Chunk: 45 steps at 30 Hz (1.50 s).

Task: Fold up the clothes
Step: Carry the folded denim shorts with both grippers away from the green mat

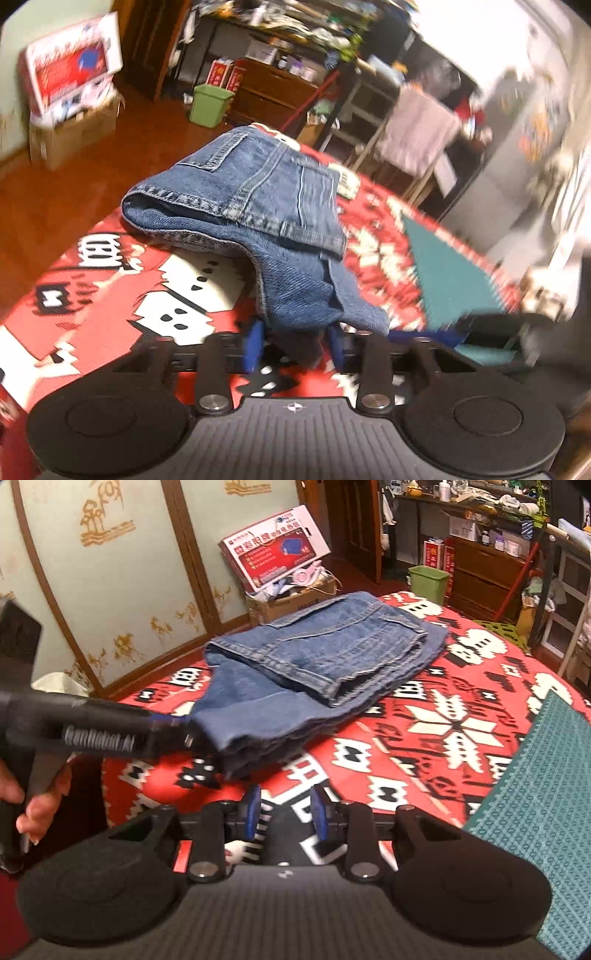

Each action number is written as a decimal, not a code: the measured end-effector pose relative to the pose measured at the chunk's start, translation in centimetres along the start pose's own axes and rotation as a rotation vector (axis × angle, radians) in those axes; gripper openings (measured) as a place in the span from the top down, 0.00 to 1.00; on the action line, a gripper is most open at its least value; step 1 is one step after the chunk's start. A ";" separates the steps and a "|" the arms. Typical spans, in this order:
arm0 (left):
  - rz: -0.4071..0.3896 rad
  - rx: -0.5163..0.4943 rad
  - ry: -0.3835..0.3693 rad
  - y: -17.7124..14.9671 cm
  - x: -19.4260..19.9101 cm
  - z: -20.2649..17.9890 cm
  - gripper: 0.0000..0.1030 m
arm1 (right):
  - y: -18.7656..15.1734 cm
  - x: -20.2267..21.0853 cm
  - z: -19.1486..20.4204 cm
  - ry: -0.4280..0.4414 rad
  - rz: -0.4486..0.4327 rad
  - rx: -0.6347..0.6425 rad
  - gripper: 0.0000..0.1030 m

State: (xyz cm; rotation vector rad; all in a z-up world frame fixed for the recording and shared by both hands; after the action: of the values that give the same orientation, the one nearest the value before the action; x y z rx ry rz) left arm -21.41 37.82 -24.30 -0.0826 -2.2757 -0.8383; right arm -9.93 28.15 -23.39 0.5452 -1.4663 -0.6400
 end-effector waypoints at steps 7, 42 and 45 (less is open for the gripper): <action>0.067 0.260 -0.087 0.8 0.2 1.0 0.93 | 0.7 -1.3 0.7 0.018 -0.045 -0.067 0.66; 0.129 -0.004 0.085 0.3 -1.6 -0.7 0.98 | 1.7 -3.0 1.1 0.007 -0.055 -0.106 0.99; 0.132 0.029 0.074 -1.2 -1.2 0.0 0.98 | 0.7 -2.9 1.9 0.013 -0.050 -0.091 0.99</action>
State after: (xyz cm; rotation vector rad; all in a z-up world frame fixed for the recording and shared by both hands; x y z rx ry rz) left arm -20.90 37.09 -25.72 -0.1835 -2.1866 -0.7275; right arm -11.75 30.75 -24.98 0.5156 -1.4075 -0.7380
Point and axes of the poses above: each gripper's, at about its wrist camera, not at the fingertips, and x roughly against the way its jaws point, z to its left, y to its top, the point moved 6 cm from there along -x, roughly the way its jaws point, and after that the axes turned 10 degrees about x, right-handed, at the moved point
